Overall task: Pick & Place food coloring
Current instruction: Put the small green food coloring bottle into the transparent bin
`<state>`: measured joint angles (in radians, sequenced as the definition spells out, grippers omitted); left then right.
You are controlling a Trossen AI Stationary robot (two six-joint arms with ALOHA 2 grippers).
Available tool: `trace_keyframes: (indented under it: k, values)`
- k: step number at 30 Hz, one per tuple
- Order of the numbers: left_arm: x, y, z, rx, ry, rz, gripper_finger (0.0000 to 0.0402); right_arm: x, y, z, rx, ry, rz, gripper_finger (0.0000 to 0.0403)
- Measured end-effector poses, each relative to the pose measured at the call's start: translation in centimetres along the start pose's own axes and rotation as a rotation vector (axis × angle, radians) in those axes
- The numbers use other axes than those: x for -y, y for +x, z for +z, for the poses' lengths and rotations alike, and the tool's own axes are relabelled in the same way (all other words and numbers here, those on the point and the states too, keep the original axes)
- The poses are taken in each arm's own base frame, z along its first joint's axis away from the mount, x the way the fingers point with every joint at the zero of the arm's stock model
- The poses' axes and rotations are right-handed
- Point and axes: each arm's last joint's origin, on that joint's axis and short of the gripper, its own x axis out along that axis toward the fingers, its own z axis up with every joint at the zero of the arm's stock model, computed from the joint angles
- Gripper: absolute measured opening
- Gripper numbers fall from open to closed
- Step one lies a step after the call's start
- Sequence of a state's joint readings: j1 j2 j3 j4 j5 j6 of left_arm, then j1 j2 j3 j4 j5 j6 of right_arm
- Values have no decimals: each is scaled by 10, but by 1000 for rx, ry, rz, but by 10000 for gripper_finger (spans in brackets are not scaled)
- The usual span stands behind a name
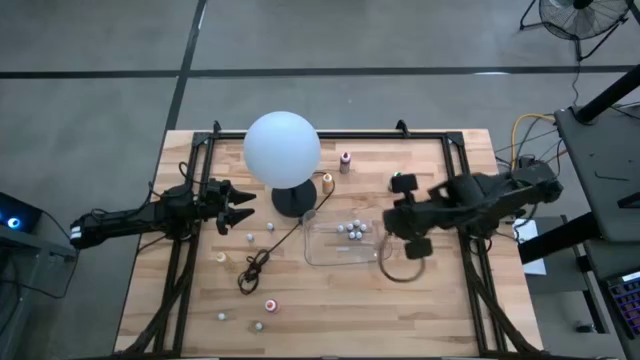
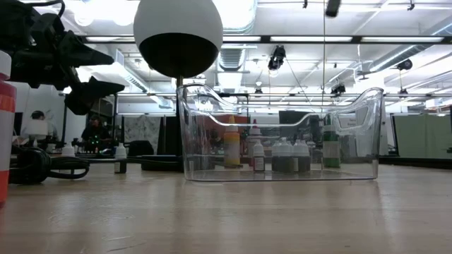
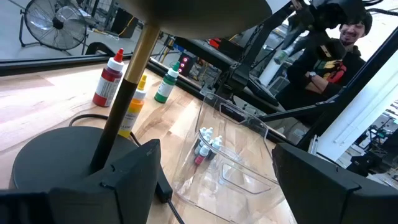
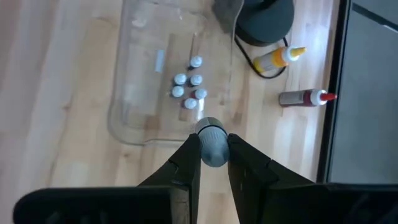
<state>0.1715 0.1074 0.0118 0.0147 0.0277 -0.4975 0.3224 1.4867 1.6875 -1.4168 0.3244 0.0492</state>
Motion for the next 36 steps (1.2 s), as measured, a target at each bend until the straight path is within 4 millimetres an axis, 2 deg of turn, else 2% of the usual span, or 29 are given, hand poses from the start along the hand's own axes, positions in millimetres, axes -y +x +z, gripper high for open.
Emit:
trace_keyframes:
  k: [9, 14, 19, 27, 36]
  values:
    - [0, 0, 0, 0, 0, 0, 279, 30, 59, 36, -86, -68, 52, 54]
    - [0, 0, 0, 0, 0, 0, 279, 35, 90, 45, -142, -61, 85, 54]
    - [0, 0, 0, 0, 0, 0, 279, 34, 115, 47, -204, -48, 97, 54]
    - [0, 0, 0, 0, 0, -1, 279, 21, 151, 37, -223, -54, 102, 54]
    - [0, 0, 0, 0, 0, -1, 279, 9, 175, 30, -192, -58, 109, 54]
